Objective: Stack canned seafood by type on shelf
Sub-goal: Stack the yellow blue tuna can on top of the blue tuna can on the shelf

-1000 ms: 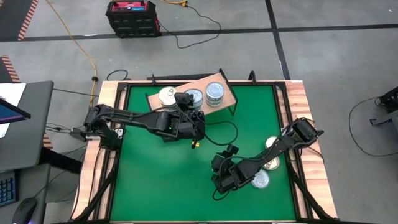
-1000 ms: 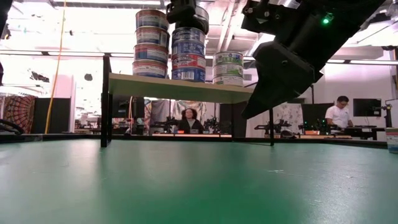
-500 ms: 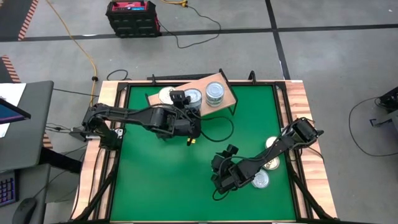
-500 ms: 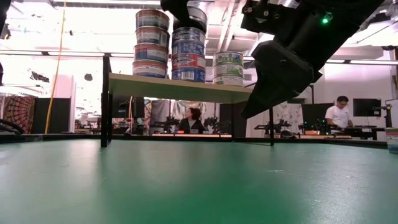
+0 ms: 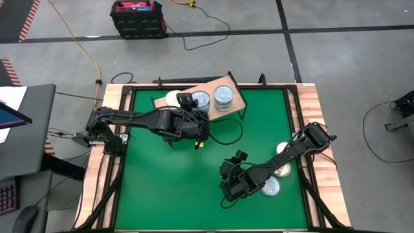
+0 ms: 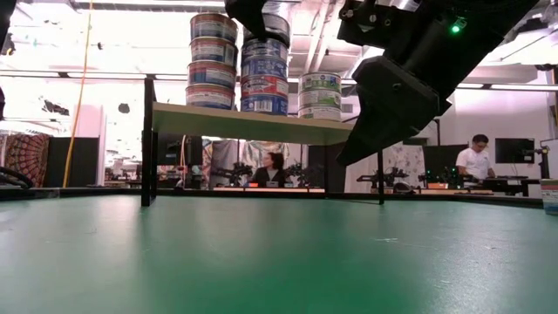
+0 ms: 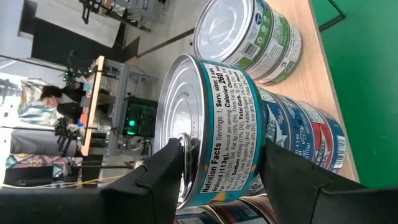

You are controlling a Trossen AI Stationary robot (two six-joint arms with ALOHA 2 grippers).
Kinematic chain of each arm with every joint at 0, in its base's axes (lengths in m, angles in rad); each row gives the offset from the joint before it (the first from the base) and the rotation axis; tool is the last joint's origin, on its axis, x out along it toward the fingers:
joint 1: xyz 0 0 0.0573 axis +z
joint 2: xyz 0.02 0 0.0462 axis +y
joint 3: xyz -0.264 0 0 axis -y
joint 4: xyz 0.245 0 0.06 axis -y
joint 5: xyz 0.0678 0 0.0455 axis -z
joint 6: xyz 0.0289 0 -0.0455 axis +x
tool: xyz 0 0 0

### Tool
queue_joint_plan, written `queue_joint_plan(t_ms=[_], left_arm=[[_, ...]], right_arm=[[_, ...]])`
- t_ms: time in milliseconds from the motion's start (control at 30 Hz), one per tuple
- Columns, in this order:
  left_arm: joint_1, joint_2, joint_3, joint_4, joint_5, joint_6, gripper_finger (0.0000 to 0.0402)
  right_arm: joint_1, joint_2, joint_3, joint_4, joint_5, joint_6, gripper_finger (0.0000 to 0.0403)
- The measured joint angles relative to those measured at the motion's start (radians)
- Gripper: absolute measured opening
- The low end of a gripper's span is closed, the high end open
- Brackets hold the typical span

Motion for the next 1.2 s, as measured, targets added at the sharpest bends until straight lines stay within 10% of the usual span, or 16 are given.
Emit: queue_joint_plan(t_ms=[1200], left_arm=[[0.023,-0.027,0.058,-0.033,0.143,-0.009,0.0196]], right_arm=[[0.0,0.0,0.0,0.009,0.0,-0.007,0.0219]])
